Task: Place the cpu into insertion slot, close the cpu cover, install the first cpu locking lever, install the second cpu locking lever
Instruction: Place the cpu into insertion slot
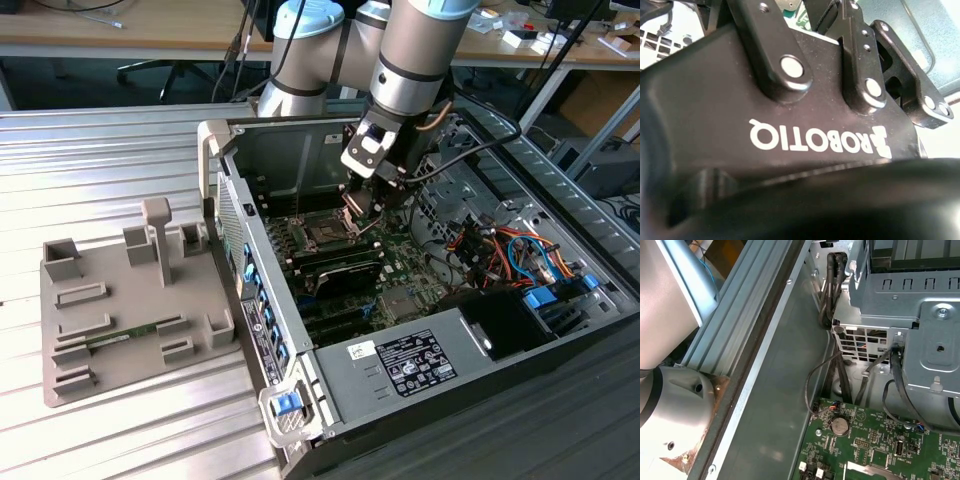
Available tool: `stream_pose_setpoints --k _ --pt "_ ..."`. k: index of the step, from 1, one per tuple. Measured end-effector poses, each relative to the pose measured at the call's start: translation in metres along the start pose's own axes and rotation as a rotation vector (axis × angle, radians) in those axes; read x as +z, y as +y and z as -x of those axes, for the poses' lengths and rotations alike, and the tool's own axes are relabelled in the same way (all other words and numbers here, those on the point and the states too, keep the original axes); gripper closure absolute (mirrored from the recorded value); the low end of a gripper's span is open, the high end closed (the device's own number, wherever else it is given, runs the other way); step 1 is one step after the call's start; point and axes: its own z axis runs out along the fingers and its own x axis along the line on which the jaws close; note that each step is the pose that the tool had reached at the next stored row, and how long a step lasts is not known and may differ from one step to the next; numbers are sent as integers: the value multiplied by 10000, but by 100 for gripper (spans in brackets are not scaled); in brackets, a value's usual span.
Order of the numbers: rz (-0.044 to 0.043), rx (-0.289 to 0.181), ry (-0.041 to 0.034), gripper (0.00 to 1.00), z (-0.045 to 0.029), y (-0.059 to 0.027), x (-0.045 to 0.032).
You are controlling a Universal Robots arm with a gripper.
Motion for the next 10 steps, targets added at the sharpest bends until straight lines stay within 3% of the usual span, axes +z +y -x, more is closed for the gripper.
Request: stream_pose_setpoints --k 10 --pt "1 171 -8 45 0 -1 27"
